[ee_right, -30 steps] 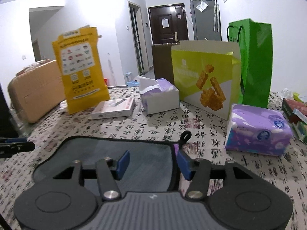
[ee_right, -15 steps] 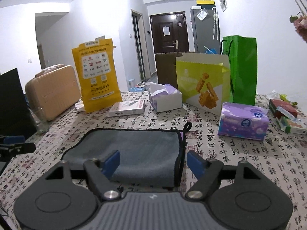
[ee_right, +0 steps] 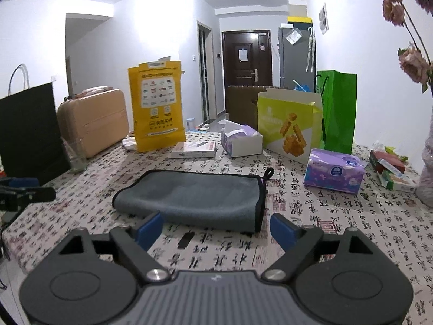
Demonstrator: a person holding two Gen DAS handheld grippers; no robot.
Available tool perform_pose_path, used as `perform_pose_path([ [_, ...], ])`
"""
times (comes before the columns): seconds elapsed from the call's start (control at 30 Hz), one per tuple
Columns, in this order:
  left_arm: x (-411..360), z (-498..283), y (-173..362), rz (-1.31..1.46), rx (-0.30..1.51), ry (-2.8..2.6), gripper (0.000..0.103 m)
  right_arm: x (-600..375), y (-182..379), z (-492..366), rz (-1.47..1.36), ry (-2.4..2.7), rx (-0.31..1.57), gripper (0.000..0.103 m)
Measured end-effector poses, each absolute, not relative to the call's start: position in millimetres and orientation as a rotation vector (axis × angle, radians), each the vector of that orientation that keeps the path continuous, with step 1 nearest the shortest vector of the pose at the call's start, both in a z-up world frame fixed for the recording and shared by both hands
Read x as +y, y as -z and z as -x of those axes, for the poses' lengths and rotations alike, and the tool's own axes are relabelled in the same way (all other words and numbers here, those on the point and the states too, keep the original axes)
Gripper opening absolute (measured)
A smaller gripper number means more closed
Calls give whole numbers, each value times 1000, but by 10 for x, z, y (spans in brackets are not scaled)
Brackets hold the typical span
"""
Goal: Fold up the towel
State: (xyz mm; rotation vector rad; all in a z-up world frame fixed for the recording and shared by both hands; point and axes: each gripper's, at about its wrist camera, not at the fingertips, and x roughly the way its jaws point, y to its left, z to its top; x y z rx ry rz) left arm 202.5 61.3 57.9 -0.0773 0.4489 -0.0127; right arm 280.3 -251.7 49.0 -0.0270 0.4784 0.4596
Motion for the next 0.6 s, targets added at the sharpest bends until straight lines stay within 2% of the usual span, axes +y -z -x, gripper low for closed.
perform_pose_path([
  [0.07, 584, -1905, -570, 71, 428, 17, 103, -2505, -478, -2673, 43, -467, 470, 90],
  [0.6, 354, -1103, -369, 26, 358, 20, 103, -2401, -368, -1792, 98, -497, 361, 95],
])
